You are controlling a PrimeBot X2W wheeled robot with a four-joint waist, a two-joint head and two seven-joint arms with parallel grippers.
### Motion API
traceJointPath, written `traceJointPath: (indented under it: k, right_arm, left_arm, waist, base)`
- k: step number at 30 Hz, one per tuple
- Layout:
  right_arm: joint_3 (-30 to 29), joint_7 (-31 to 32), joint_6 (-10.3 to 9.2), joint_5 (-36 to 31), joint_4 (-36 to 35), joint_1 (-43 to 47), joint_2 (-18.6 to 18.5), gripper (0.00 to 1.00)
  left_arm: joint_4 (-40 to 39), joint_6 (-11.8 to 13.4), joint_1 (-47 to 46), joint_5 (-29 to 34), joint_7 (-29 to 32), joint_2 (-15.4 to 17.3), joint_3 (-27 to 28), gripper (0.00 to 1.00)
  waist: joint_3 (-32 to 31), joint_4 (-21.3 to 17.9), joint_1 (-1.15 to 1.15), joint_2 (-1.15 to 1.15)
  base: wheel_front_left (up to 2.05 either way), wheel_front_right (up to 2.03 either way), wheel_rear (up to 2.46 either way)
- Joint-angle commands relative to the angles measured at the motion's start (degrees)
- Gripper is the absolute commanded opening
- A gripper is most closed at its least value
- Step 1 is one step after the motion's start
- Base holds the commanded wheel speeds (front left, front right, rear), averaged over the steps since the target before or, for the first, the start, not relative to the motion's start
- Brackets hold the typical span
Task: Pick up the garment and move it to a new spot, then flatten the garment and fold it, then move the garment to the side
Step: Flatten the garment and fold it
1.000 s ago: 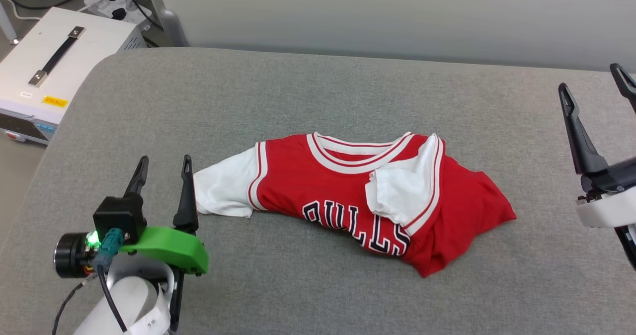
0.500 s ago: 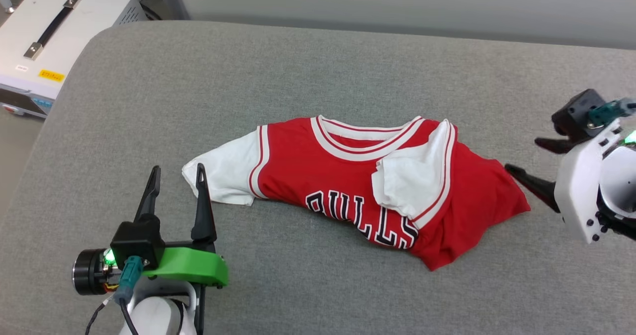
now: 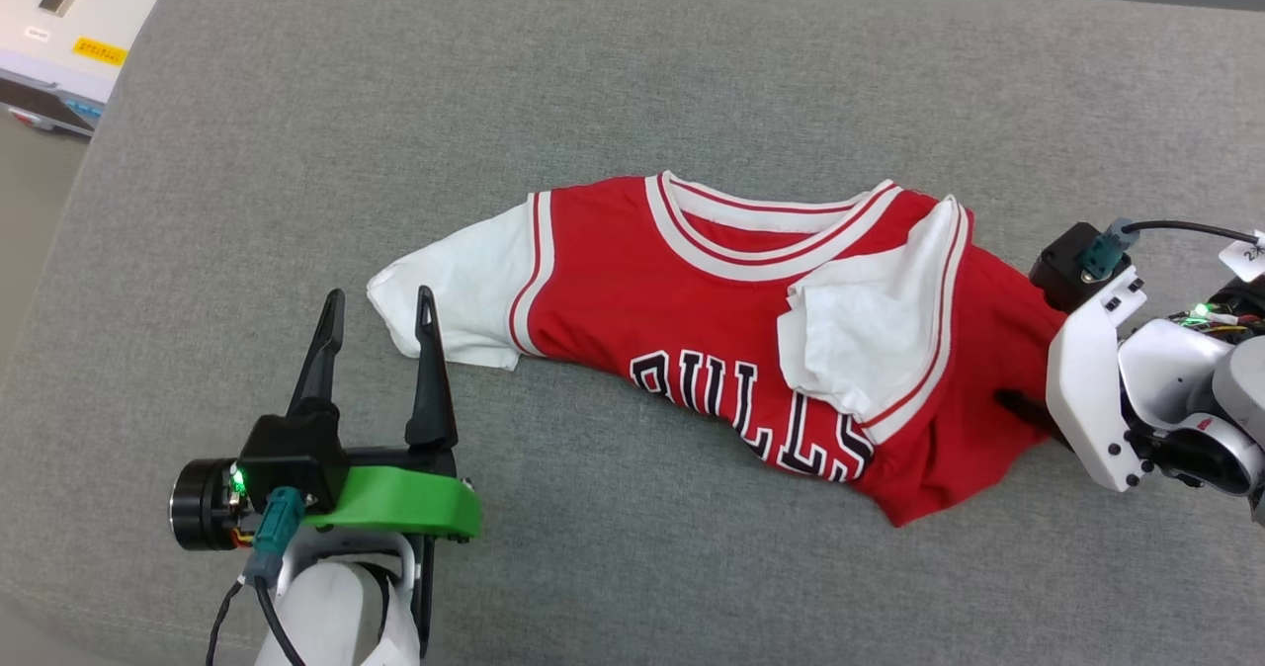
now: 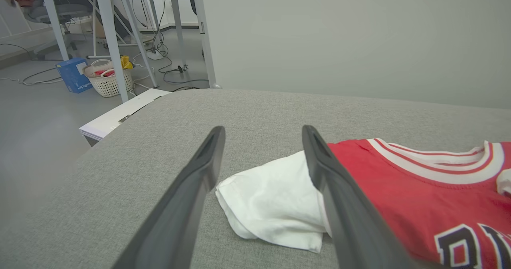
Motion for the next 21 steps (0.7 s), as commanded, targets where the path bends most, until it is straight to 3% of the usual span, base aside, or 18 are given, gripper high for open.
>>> traceJointPath:
  k: [1, 6, 7, 14, 21]
  right_arm:
    - [2.69, -0.2, -0.04, 1.18, 2.04, 0.88, 1.32, 1.0]
    - [7.22, -4.9, -0.04, 3.42, 3.84, 0.77, 2.51, 1.0]
    - [7.79, -6.79, -0.04, 3.59, 3.7, 0.16, 2.5, 0.0]
    - [7.4, -17.75, -0.04, 5.42, -0.03, -2.82, 0.23, 0.0]
    - [4.69, -20.63, -0.04, 9.09, -10.45, 2.97, -6.91, 0.0]
  left_arm:
    - [0.22, -0.53, -1.03, 0.67, -0.32, -0.65, 0.61, 1.0]
    - [0.42, -1.48, -0.56, 1.88, -0.32, -1.77, 2.58, 1.0]
    - [0.51, -1.72, -0.31, 2.14, -0.32, -1.93, 2.95, 1.0]
    - [1.39, -2.78, 1.89, 3.51, -0.32, -2.56, 4.61, 1.0]
    - [1.42, -3.18, 4.94, 4.3, -0.32, -2.9, 5.9, 1.0]
  waist:
    - [0.89, 0.83, 0.0, 0.0]
    - [0.02, 0.08, 0.0, 0.0]
    - [-0.39, -0.21, 0.0, 0.0]
    - [-4.52, -2.11, 0.0, 0.0]
    - [-8.11, -4.06, 0.0, 0.0]
  base:
    - [0.0, 0.0, 0.0]
    - [0.0, 0.0, 0.0]
    - [0.0, 0.0, 0.0]
    - [0.0, 0.0, 0.0]
    - [0.0, 0.0, 0.0]
